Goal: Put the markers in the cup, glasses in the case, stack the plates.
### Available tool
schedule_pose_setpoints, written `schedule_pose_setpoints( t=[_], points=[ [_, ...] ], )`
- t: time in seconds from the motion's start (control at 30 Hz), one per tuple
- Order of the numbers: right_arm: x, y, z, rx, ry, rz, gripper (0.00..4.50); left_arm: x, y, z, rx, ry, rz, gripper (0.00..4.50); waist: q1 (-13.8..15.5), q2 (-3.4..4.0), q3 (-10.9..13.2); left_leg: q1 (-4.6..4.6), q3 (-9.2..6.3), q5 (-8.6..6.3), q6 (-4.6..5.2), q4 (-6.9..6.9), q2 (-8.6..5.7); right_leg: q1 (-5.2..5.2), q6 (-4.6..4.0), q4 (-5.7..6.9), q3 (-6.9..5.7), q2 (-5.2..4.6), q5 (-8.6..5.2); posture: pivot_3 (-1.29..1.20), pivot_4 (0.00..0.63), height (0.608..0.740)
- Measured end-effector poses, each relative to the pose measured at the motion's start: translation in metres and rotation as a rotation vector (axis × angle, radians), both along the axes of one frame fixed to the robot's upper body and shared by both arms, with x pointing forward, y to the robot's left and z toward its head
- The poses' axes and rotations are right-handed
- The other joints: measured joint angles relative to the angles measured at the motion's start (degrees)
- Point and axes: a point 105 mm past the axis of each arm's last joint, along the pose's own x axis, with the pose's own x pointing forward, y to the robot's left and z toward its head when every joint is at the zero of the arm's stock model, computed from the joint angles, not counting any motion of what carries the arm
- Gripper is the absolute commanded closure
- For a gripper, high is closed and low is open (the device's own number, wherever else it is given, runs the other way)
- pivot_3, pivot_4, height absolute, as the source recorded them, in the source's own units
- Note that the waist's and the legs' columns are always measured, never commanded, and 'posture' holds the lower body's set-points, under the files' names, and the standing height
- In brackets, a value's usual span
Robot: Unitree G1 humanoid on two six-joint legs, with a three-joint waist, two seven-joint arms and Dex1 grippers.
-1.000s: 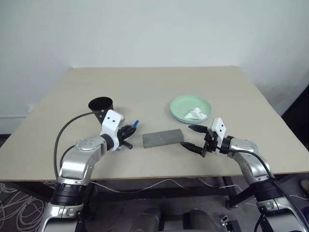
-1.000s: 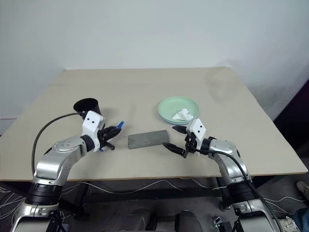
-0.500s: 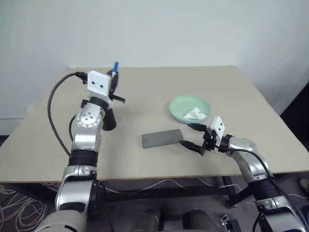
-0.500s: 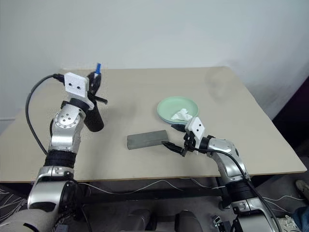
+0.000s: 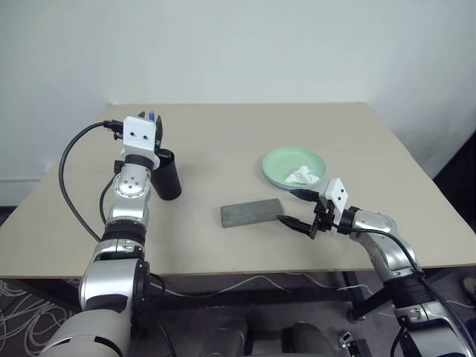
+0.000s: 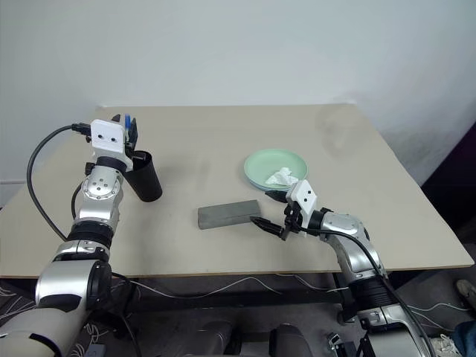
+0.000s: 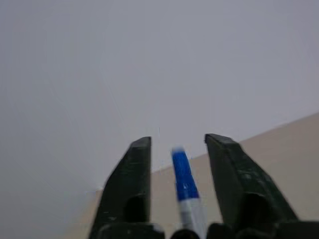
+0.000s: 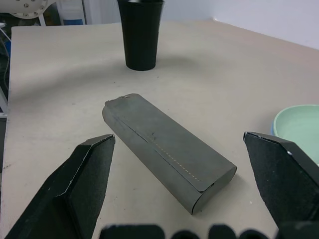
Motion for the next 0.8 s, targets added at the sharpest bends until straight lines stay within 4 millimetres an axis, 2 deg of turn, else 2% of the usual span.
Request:
schedule_pose_setpoints(
  t=[0.07, 0.5, 0.7, 0.8],
  points=[
    [-0.001, 0.0, -0.001, 0.001, 0.003, -0.003, 0.02, 0.0, -0.001, 0.002, 0.002, -0.009, -0.004, 1.25, -0.03, 0.0, 0.0, 0.0, 0.0, 0.0, 0.0, 0.01, 0.0, 0.01, 0.0, 0.0, 0.01, 0.0, 0.0, 0.0, 0.0, 0.736],
    [-0.002, -0.001, -0.003, 0.001, 0.012, -0.007, 0.02, 0.0, -0.006, -0.002, -0.001, -0.001, -0.031, 1.25, -0.1, -0.01, 0.0, 0.0, 0.01, 0.0, 0.0, 0.03, 0.0, 0.01, 0.0, 0.01, 0.01, 0.01, 0.01, 0.0, 0.0, 0.736],
    [-0.002, -0.001, -0.003, 0.001, 0.014, -0.005, 0.02, -0.003, -0.007, -0.013, -0.008, 0.019, -0.037, 1.25, -0.09, -0.01, -0.01, 0.01, 0.0, 0.0, 0.0, 0.04, 0.0, 0.01, -0.03, 0.01, 0.01, 0.02, 0.02, 0.0, 0.0, 0.736],
    [-0.002, -0.001, -0.003, 0.0, 0.016, -0.001, 0.02, -0.003, -0.008, -0.011, -0.009, 0.015, -0.041, 1.25, -0.09, -0.01, -0.01, 0.01, 0.0, 0.0, 0.0, 0.05, 0.0, 0.02, -0.03, 0.01, 0.01, 0.02, 0.03, 0.0, 0.0, 0.736]
  ],
)
